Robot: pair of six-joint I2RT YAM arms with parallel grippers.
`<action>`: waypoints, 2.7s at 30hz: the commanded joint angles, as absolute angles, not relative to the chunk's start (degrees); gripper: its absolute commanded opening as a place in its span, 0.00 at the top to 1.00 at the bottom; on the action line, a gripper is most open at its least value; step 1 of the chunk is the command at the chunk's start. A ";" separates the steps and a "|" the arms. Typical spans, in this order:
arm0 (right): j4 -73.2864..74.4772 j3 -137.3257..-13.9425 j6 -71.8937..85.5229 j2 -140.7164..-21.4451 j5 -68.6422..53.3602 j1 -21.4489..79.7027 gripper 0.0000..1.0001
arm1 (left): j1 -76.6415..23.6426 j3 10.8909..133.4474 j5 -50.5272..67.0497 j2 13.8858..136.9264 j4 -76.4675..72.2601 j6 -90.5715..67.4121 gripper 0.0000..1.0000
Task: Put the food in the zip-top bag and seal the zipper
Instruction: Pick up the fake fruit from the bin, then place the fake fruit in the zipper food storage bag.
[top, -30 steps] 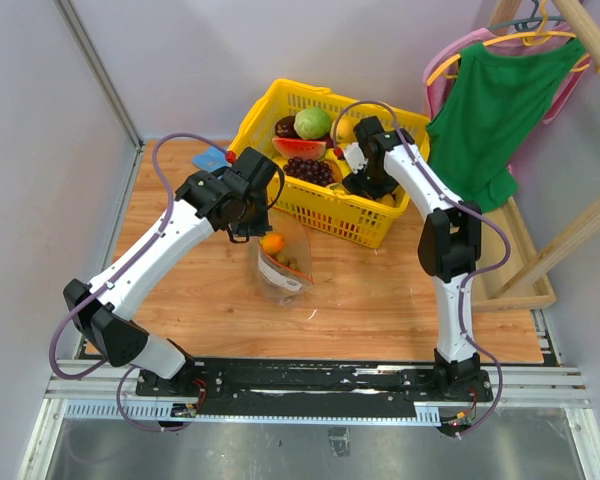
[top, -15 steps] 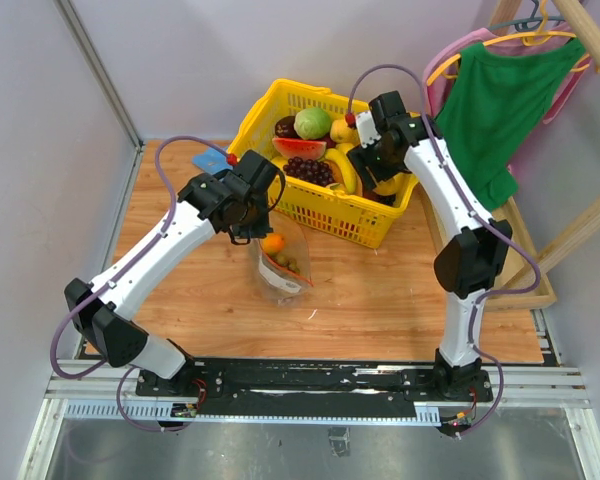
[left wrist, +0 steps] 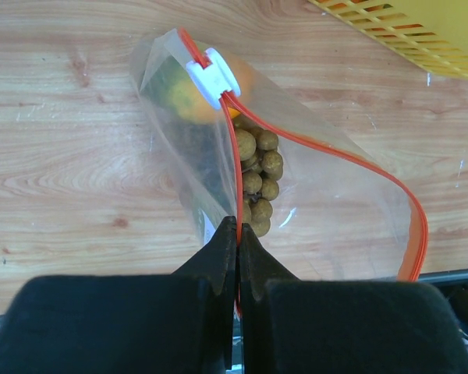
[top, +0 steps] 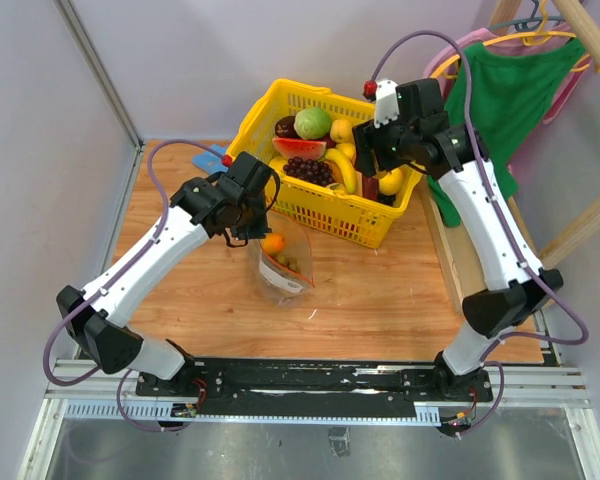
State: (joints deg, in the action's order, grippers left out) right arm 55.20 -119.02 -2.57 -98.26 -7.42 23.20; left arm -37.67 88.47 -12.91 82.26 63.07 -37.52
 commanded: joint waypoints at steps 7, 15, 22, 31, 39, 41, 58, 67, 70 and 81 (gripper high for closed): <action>42.66 -106.85 3.07 -87.60 -21.18 30.94 0.73 | -37.30 87.66 -12.23 79.38 61.86 -38.72 1.00; 25.34 -91.76 8.83 -81.78 -32.98 37.66 0.73 | -37.27 87.10 -11.92 78.86 61.45 -39.33 1.00; 10.01 -80.32 13.52 -80.14 -38.68 41.73 0.72 | -37.32 86.84 -11.70 78.58 61.02 -39.76 1.00; 5.55 -75.87 13.39 -84.13 -39.13 43.06 0.71 | -37.27 86.32 -11.07 78.16 60.41 -39.99 1.00; 4.87 -75.37 12.94 -88.25 -37.45 43.01 0.63 | -37.27 86.06 -11.07 77.87 60.44 -39.84 1.00; 4.94 -75.50 12.70 -89.38 -36.76 43.04 0.61 | -37.35 85.88 -11.05 77.87 60.45 -39.76 1.00; 10.23 -81.50 13.68 -94.31 -33.47 43.06 0.15 | -37.27 84.29 -11.60 77.43 60.56 -40.16 1.00; 17.92 -85.33 11.40 -91.14 -29.67 43.06 0.12 | -37.22 84.09 -12.13 77.80 60.84 -40.68 1.00; 23.32 -87.28 10.12 -89.51 -25.92 43.03 0.13 | -37.18 83.95 -12.13 77.87 60.78 -40.76 1.00; 41.51 -89.37 9.39 -87.08 -9.62 43.82 0.30 | -37.10 83.76 -12.31 77.96 60.35 -41.11 1.00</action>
State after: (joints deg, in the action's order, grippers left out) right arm 32.23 -88.42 10.28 -86.98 -16.19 42.33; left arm -37.63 84.40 -11.60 78.89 61.34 -40.38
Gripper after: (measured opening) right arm 0.727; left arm 0.012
